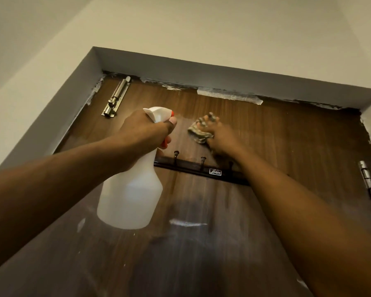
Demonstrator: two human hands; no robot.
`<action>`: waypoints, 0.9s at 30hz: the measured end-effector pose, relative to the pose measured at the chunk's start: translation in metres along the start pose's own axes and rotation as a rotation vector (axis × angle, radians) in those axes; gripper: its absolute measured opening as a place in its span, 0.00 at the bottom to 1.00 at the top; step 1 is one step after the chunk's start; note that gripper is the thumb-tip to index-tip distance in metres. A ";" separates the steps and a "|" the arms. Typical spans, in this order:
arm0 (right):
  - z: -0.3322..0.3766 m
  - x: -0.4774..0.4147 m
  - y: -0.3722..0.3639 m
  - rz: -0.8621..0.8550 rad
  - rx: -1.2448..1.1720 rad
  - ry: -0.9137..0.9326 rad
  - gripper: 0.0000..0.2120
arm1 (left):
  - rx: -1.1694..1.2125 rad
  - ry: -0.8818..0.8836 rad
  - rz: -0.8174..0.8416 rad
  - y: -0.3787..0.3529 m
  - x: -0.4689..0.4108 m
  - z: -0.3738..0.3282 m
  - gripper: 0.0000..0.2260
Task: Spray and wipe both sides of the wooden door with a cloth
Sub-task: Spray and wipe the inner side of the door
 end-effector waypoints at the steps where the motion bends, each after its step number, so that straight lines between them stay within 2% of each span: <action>1: 0.014 0.002 -0.003 0.028 -0.001 0.061 0.25 | 0.004 -0.002 -0.009 0.005 0.000 0.001 0.19; 6: 0.011 0.039 0.001 0.131 0.028 0.274 0.22 | 0.007 0.009 -0.025 0.026 0.000 0.010 0.23; 9: 0.006 0.021 0.011 0.032 0.077 0.139 0.22 | 0.002 0.021 -0.018 0.040 -0.003 0.017 0.24; 11: 0.023 -0.002 0.009 -0.014 0.124 0.051 0.27 | -0.011 0.022 -0.008 0.049 -0.004 0.020 0.23; 12: 0.035 -0.011 0.005 -0.020 0.119 0.047 0.28 | -0.015 0.020 -0.007 0.052 -0.005 0.020 0.21; 14: 0.061 -0.021 -0.004 0.002 0.068 0.096 0.23 | -0.021 0.016 -0.018 0.059 -0.005 0.020 0.18; 16: 0.079 -0.013 -0.011 0.079 0.047 0.216 0.19 | -0.012 0.016 -0.024 0.066 -0.006 0.022 0.19; 18: 0.079 0.004 -0.012 0.147 0.075 0.279 0.18 | -0.008 0.021 -0.024 0.072 -0.007 0.025 0.22; 21: 0.062 0.008 -0.003 0.089 0.126 0.247 0.18 | -0.024 0.020 -0.021 0.083 -0.006 0.031 0.24; 23: 0.062 -0.006 0.002 0.003 0.181 0.154 0.20 | -0.026 0.007 -0.022 0.092 -0.006 0.033 0.22; 25: 0.079 -0.022 0.002 -0.030 0.201 0.099 0.24 | -0.026 -0.014 -0.027 0.099 -0.006 0.032 0.21; 27: 0.108 -0.035 -0.001 -0.057 0.130 0.112 0.23 | -0.040 -0.033 -0.047 0.109 -0.009 0.033 0.22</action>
Point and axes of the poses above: each hand's wrist, its own x-axis away from the middle knuckle, its own y-axis out of the back of the hand, z = x × y, the point moved 5 cm from there along -x, towards the middle knuckle, and after that the axes turned 6 degrees about x, right-handed, at the moved point
